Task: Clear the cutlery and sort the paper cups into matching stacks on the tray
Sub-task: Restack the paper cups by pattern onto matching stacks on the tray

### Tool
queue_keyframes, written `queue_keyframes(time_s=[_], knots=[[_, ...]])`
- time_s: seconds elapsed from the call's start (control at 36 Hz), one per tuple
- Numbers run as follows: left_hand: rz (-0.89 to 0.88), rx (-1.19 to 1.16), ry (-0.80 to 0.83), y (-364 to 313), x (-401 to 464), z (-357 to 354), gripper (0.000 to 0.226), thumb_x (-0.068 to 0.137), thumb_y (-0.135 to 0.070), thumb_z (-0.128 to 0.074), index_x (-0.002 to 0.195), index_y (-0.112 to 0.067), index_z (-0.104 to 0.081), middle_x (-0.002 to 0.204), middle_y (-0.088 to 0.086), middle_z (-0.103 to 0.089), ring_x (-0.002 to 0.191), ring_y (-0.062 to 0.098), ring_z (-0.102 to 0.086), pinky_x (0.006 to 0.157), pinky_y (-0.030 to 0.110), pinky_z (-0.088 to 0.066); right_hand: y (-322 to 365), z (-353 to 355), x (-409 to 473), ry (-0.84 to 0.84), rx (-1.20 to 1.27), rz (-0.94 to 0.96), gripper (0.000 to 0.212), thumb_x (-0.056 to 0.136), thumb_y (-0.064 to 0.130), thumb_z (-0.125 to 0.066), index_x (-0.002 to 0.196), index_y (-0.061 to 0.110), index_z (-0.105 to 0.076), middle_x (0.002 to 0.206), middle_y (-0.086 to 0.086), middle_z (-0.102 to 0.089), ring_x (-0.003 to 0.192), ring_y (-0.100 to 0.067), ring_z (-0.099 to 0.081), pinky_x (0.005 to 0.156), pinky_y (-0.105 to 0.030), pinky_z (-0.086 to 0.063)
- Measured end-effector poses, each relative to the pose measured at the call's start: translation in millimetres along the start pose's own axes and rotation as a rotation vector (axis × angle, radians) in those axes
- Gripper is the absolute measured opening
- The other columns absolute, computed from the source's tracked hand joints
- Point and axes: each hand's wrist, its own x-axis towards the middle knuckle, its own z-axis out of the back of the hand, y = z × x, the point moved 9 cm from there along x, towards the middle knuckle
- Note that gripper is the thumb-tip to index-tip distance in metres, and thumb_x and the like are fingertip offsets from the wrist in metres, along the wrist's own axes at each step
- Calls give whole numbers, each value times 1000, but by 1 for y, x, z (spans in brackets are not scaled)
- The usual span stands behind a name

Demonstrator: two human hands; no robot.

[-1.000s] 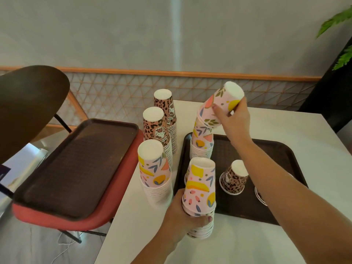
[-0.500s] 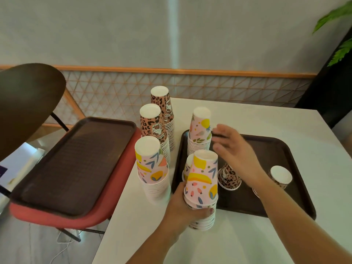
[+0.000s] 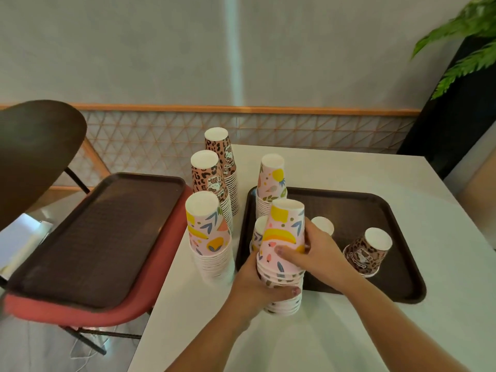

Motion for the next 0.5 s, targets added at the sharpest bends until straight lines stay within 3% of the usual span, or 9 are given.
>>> queue_keyframes(time_s=[0.17, 0.28, 0.36, 0.5], knots=[[44, 6, -9, 9, -4, 4, 94, 34, -43, -87, 121, -30, -53, 112, -11, -67, 105, 10, -62, 91, 30, -54, 4, 7, 7, -70, 113, 1, 45, 77, 29, -71, 117, 27, -50, 106, 17, -65, 93, 2, -64, 75, -13, -53], [69, 6, -15, 18, -4, 8, 67, 52, -20, -91, 108, -29, -56, 105, -10, -67, 100, 8, -62, 81, 21, -54, 13, 25, 21, -175, 280, 27, 38, 79, 25, -67, 115, 17, -55, 105, 6, -69, 91, -5, -68, 76, -21, -56], [91, -5, -11, 21, -3, 9, 63, 59, -15, -88, 110, -29, -53, 108, -11, -65, 101, 7, -60, 78, 18, -53, 29, 52, 43, -336, 268, 96, 39, 81, 28, -66, 115, 13, -55, 108, 1, -68, 97, -12, -66, 81, -29, -55], [122, -11, -27, 23, 1, 12, 67, 61, -17, -86, 116, -27, -50, 110, -12, -62, 102, 7, -58, 81, 19, -53, 59, 85, 82, -575, 211, 211, 48, 80, 25, -70, 120, 12, -46, 104, 8, -59, 89, 5, -57, 69, -7, -49]])
